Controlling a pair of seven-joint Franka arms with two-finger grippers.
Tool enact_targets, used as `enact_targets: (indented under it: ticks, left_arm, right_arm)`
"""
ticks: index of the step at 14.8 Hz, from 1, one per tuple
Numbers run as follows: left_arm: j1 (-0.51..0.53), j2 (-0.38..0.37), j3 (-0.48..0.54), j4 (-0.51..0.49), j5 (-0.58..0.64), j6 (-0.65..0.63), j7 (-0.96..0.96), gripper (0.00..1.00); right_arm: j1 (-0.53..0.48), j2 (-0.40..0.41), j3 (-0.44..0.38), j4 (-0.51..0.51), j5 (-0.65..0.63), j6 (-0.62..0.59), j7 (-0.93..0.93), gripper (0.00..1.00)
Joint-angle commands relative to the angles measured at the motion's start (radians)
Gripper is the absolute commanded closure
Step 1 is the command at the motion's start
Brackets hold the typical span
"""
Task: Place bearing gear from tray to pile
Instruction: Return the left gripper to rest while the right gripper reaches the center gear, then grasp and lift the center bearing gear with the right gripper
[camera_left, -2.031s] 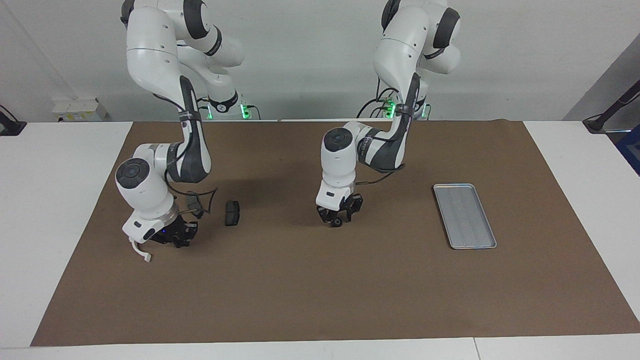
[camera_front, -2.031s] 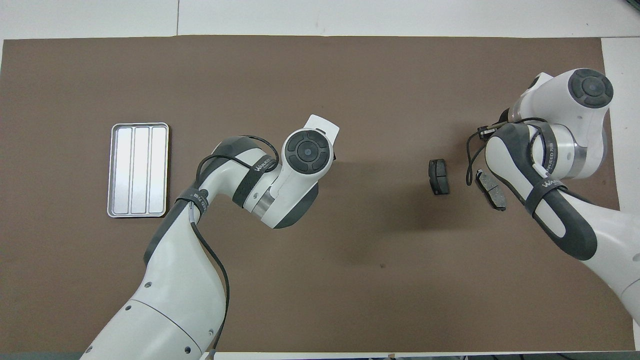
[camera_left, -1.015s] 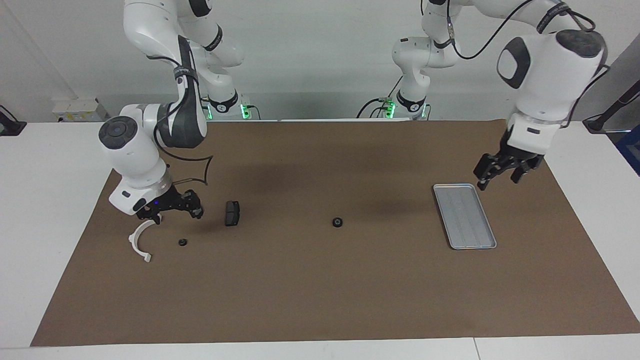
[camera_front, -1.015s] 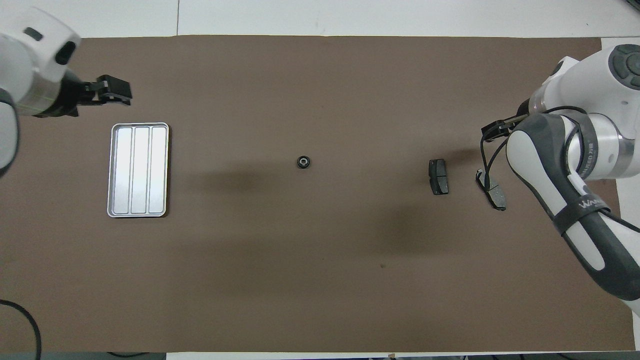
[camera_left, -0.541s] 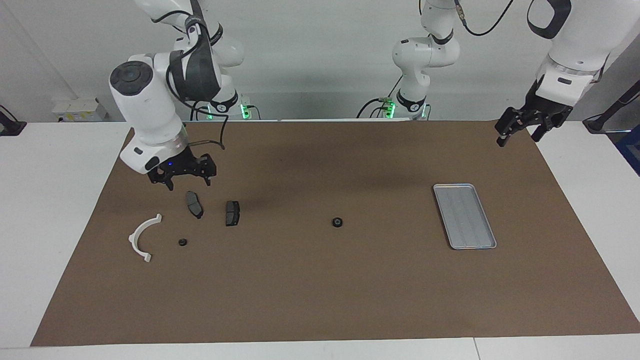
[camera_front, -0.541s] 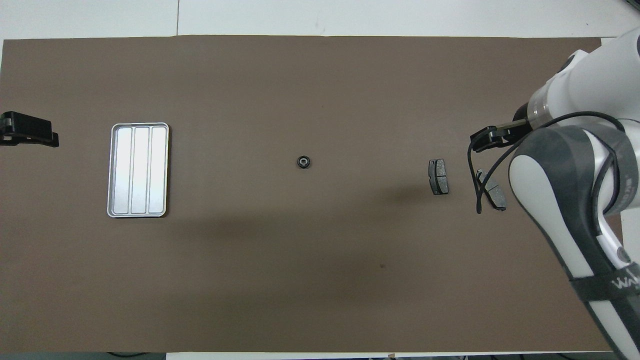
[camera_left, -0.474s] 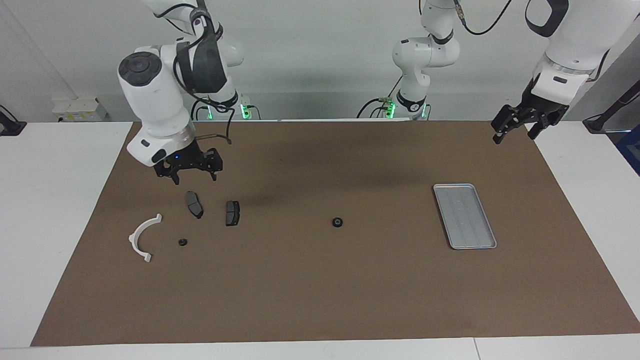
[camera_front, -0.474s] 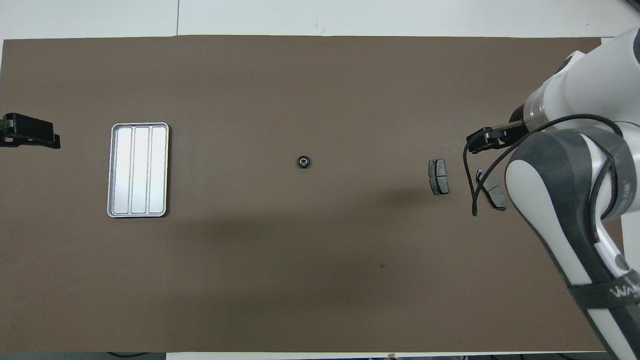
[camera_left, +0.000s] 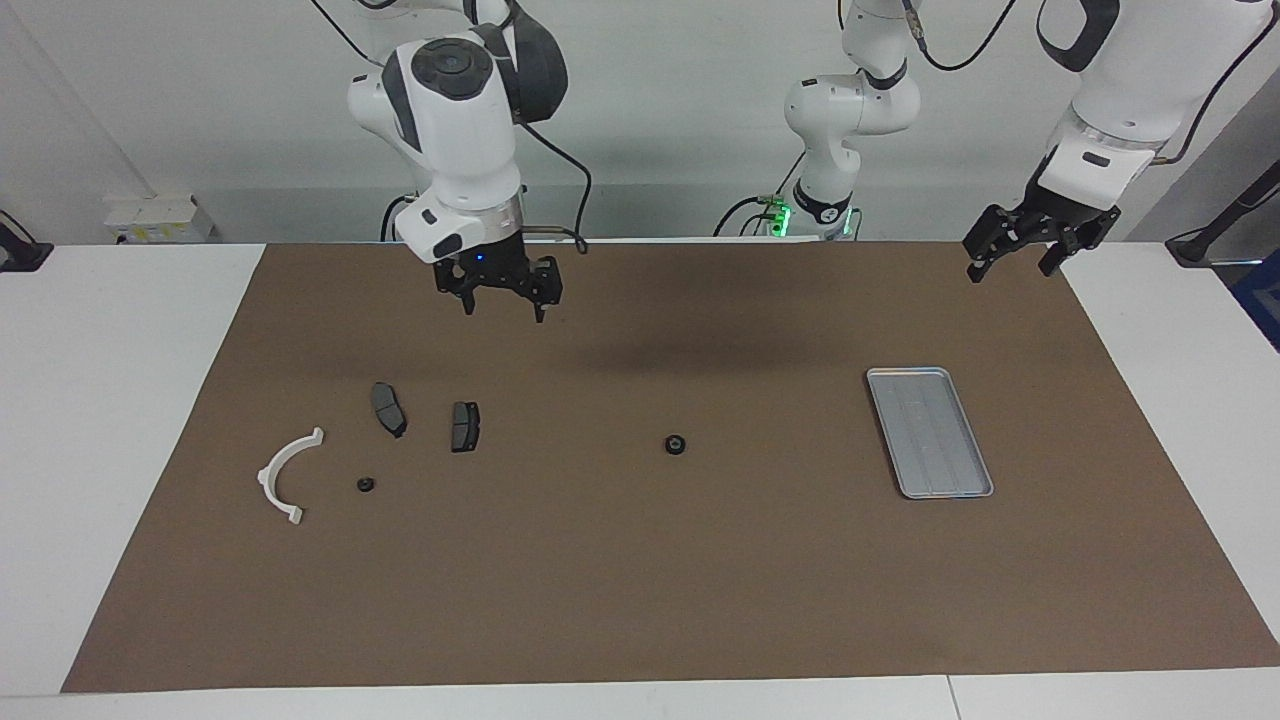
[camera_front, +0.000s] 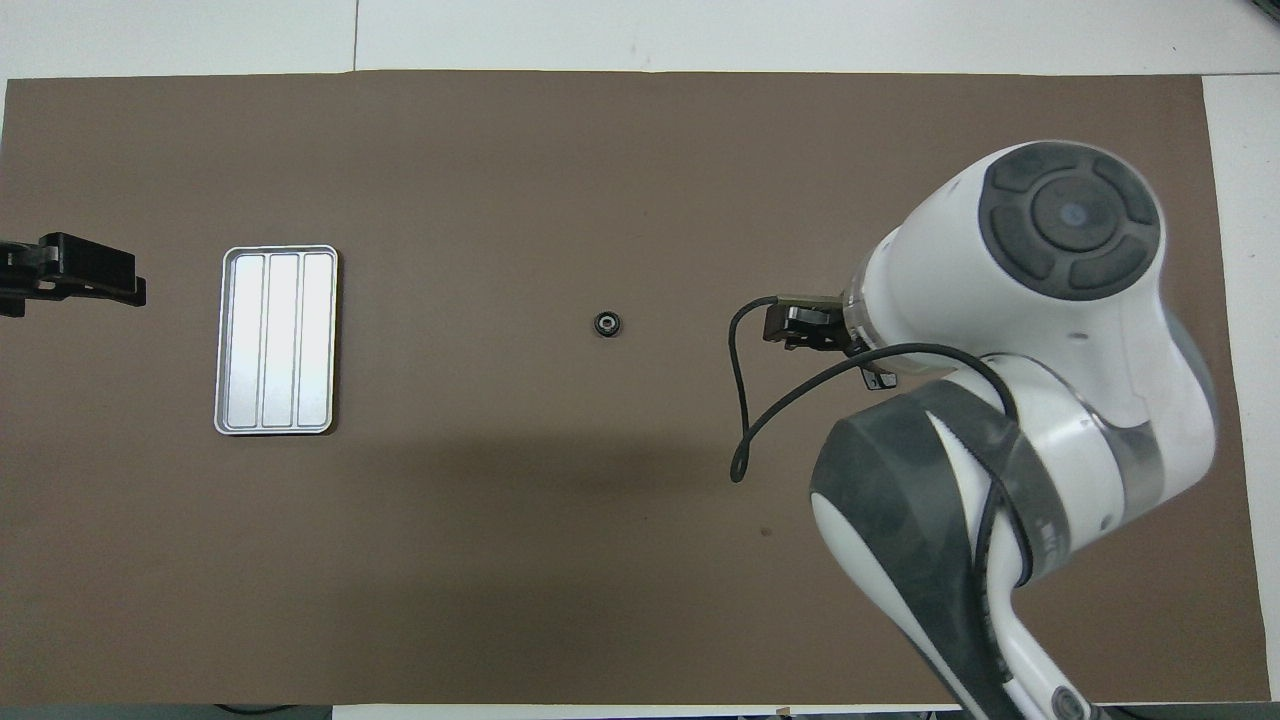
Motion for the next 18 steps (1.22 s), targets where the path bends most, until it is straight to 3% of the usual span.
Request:
enact_targets:
  ticks: [1,5,13,15,18]
  left_arm:
    - [-0.013,-0.019,0.010,-0.044,-0.004,-0.002,0.021,0.00]
    - [-0.013,-0.065,0.010,-0.111,-0.006,0.006,0.017,0.00]
    - [-0.024,-0.099,0.010,-0.146,-0.004,0.012,0.026,0.00]
    - [-0.024,-0.099,0.010,-0.139,-0.004,0.008,0.049,0.00]
    - [-0.022,-0.102,0.010,-0.146,-0.007,0.002,0.061,0.00]
  right_arm:
    - [0.031,0.034,0.040,-0.004,0.015,0.054,0.138,0.00]
    - [0.141,0.138,0.037,-0.002,-0.008,0.180,0.336,0.00]
    - [0.206,0.301,0.037,0.016,-0.147,0.330,0.430,0.00]
    - [0.246,0.367,0.034,0.062,-0.190,0.323,0.445,0.00]
    - [0.303,0.543,0.031,0.238,-0.313,0.271,0.543,0.00]
